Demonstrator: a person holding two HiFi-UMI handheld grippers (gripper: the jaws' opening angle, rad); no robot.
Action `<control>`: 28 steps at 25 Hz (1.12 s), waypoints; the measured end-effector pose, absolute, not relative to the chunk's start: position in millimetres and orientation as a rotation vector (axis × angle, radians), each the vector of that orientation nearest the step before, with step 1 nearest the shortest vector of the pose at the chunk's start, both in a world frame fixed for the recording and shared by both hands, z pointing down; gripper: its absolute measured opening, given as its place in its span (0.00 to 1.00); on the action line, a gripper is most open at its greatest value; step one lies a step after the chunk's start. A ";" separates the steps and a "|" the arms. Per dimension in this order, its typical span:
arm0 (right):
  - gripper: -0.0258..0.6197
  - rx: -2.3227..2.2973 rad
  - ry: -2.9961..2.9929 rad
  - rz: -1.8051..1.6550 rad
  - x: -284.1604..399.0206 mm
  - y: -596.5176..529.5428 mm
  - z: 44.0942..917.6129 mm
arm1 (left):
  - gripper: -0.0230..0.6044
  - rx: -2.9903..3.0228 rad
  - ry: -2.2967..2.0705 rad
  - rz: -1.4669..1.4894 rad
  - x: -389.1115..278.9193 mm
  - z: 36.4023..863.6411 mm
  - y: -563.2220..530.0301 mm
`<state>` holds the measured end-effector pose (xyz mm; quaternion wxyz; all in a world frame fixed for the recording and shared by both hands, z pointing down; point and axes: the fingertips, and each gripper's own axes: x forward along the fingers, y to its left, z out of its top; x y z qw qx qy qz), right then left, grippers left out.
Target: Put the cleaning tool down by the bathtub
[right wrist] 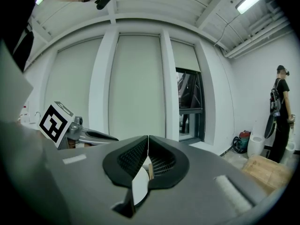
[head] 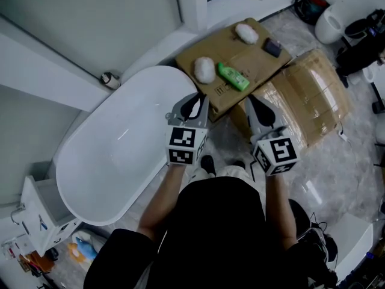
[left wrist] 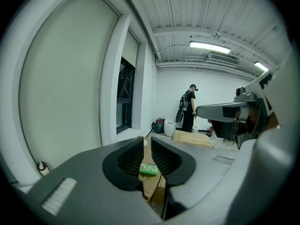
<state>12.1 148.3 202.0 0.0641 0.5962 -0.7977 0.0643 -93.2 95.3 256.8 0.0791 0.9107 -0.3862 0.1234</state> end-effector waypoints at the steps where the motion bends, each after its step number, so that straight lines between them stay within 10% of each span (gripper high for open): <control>1: 0.06 1.793 -2.415 0.192 10.4 150.1 201.6 | 0.11 2.729 -1.164 0.359 -93.6 253.7 97.4; 28: 0.05 1.767 -2.462 0.098 1.4 149.0 173.9 | 0.04 2.777 -1.236 0.241 -105.2 206.7 104.0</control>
